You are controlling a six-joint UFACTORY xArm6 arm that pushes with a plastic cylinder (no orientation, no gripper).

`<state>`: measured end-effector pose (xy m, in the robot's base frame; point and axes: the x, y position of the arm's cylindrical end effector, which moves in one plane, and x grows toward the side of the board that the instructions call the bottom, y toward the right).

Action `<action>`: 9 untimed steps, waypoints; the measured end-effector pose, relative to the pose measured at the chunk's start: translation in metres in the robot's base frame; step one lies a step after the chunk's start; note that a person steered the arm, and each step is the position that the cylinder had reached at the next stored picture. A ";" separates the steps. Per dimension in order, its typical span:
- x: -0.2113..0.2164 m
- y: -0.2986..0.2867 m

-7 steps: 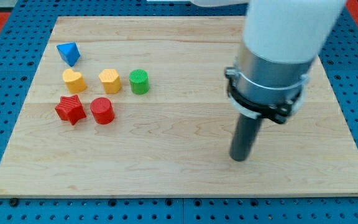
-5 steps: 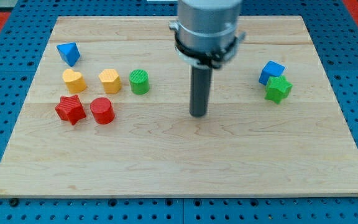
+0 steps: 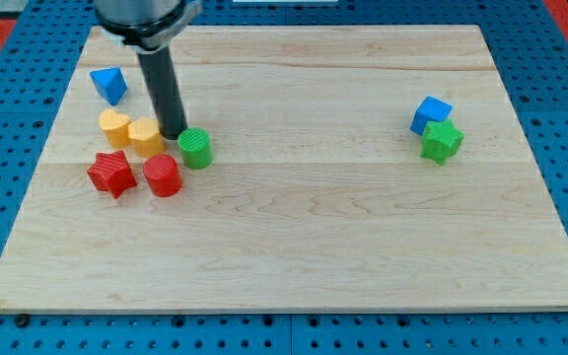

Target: Separate the green circle from the yellow hexagon

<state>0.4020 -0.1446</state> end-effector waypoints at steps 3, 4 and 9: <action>0.055 0.057; 0.059 0.092; 0.031 0.168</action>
